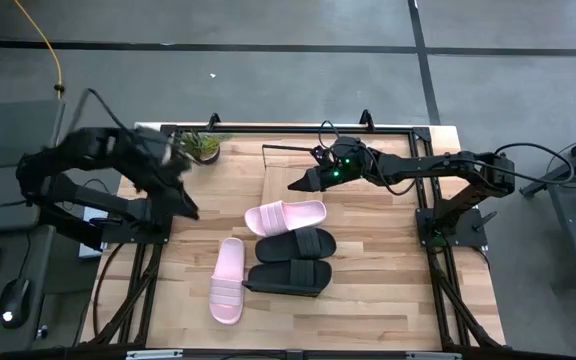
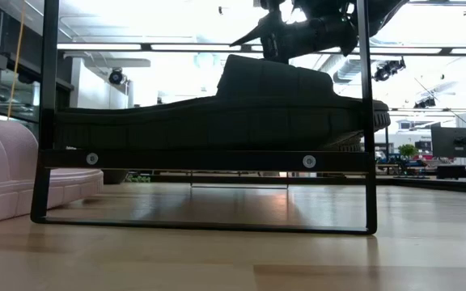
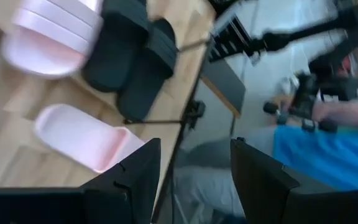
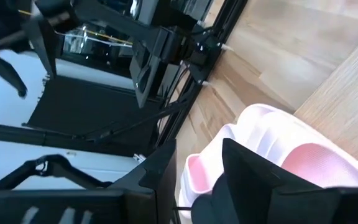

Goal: Pick and place slides into the shelf
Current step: Put the pink slide on the shelf

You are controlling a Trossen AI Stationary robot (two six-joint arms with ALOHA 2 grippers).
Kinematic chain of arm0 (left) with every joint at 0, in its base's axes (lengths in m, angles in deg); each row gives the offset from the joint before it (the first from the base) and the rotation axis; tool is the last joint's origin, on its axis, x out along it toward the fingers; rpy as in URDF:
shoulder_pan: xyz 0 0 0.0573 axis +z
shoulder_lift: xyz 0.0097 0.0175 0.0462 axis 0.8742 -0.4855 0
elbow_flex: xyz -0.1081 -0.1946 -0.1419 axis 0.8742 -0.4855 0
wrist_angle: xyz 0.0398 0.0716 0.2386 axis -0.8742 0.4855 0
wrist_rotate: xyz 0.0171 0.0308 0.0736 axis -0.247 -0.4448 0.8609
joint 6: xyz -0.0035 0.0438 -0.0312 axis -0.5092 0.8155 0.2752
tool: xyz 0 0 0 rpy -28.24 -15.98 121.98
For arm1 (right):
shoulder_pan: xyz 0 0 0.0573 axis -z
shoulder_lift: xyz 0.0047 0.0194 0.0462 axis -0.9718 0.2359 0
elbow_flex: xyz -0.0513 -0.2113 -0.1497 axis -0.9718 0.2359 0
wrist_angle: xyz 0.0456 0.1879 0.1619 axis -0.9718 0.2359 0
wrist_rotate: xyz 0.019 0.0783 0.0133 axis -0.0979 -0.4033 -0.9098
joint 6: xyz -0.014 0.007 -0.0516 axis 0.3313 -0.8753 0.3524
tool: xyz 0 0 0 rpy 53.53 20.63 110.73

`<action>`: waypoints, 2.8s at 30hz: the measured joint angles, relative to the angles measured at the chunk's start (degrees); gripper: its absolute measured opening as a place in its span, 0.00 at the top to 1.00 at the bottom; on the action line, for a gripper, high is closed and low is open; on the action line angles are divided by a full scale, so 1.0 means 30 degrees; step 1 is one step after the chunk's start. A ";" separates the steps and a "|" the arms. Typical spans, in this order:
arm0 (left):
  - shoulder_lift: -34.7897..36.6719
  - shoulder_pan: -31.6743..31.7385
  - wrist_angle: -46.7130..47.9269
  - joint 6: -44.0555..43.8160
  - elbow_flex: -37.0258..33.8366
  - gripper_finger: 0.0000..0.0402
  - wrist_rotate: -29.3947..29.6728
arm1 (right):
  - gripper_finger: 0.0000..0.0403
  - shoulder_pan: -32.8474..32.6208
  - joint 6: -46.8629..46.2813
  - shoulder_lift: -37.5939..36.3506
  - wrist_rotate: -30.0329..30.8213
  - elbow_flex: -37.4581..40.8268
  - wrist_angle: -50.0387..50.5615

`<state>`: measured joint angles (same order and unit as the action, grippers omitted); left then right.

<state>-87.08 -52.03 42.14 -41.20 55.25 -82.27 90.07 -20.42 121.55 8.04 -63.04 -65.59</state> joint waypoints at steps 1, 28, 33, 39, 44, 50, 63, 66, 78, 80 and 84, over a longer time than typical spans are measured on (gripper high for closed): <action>-0.0019 -0.0650 -0.0714 -0.0248 -0.0526 0.55 0.0037 | 0.71 -0.0049 0.0047 0.0000 -0.0007 0.0000 0.0000; -0.1349 -0.6628 -1.1615 -0.3473 -1.1320 0.55 -0.0982 | 0.71 -0.0478 0.0080 0.0007 -0.0737 0.0000 0.0633; -0.1557 -0.6920 -1.1557 -0.3318 -1.2001 0.55 -0.1385 | 0.71 -0.0946 0.0005 0.0007 -0.0460 0.0000 0.0689; -0.1633 -0.7312 -1.1615 -0.3292 -1.2412 0.55 -0.0221 | 0.71 -0.1527 0.0150 0.0007 0.0311 0.0000 0.0743; -0.1996 -0.7542 -1.1643 -0.3141 -1.2424 0.55 0.1129 | 0.71 -0.1726 0.0267 0.0007 0.0408 0.0000 0.0789; -0.3409 -0.7481 -1.1616 -0.2056 -1.2429 0.55 0.2384 | 0.71 -0.1719 0.0318 0.0007 0.0306 0.0000 0.1050; -0.6872 -0.7481 -1.2596 0.0595 -1.2415 0.55 -0.0053 | 0.71 -0.1719 0.0311 0.0007 0.0262 0.0000 0.1327; -0.7174 -0.7481 -1.3276 0.0933 -1.2410 0.55 -0.0696 | 0.71 -0.1719 0.0311 0.0007 0.0240 0.0000 0.1311; -0.8306 -0.7481 -1.3362 0.1193 -1.2418 0.55 -0.0113 | 0.71 -0.1719 0.0303 0.0007 0.0240 0.0000 0.1599; -0.8502 -0.7481 -1.3418 0.1250 -1.2415 0.55 -0.0365 | 0.71 -0.1719 0.0280 0.0007 0.0255 0.0000 0.1561; -0.8941 -0.7481 -1.4085 0.1266 -1.2425 0.55 -0.0855 | 0.71 -0.1719 0.0252 0.0007 0.0240 -0.0007 0.1566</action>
<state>-113.90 -74.47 -0.12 -37.40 17.97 -84.83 84.91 -19.66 121.57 8.76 -63.07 -60.89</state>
